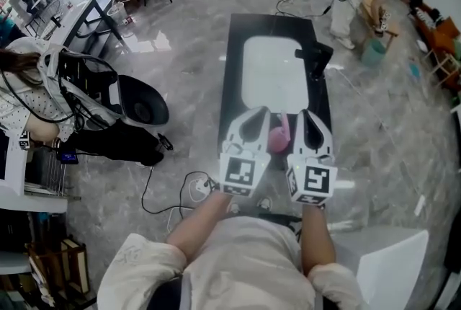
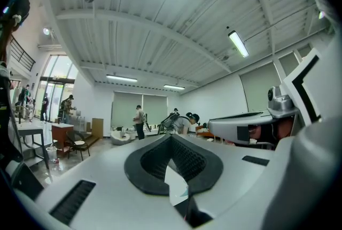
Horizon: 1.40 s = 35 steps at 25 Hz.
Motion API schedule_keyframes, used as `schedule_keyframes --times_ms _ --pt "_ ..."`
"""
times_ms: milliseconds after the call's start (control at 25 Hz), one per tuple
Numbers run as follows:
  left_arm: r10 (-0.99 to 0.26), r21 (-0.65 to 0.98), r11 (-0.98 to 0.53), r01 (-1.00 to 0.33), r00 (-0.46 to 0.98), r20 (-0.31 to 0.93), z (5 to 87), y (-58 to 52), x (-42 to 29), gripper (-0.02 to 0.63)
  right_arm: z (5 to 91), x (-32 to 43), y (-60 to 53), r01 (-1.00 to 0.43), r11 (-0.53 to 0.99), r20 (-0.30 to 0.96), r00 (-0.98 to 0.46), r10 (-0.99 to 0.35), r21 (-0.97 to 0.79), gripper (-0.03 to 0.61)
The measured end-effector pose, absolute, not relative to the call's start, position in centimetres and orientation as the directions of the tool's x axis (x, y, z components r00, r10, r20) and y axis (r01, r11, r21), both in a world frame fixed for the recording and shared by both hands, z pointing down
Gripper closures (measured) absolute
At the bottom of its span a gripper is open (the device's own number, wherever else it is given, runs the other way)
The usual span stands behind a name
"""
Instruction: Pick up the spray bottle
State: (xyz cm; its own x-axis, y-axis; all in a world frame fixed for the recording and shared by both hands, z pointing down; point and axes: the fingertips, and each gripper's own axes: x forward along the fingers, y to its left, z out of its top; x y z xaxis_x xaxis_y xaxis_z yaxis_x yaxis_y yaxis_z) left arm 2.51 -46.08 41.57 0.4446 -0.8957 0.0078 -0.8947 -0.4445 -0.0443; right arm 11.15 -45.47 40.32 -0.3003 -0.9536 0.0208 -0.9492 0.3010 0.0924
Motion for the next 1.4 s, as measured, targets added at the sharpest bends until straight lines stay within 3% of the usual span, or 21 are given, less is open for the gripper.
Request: schedule_keyframes --times_ms 280,640,1200,1400 --pt "-0.904 -0.050 -0.426 -0.903 0.426 -0.003 41.7 -47.9 3.0 0.612 41.7 11.6 -47.3 -0.943 0.322 0.043 -0.319 -0.947 0.087 0.575" --pt "-0.915 -0.046 -0.403 -0.914 0.404 -0.007 40.2 -48.5 2.3 0.612 44.8 11.2 -48.1 -0.931 0.358 0.171 -0.342 -0.924 0.070 0.569" --pt "-0.918 -0.056 -0.397 -0.916 0.397 0.011 40.8 -47.3 1.8 0.612 53.7 9.8 -46.7 -0.903 0.427 0.391 -0.380 -0.838 0.037 0.446" --pt "-0.919 -0.056 -0.395 -0.917 0.395 0.012 40.7 -47.1 1.9 0.612 55.3 9.7 -46.5 -0.900 0.435 0.429 -0.379 -0.820 0.038 0.445"
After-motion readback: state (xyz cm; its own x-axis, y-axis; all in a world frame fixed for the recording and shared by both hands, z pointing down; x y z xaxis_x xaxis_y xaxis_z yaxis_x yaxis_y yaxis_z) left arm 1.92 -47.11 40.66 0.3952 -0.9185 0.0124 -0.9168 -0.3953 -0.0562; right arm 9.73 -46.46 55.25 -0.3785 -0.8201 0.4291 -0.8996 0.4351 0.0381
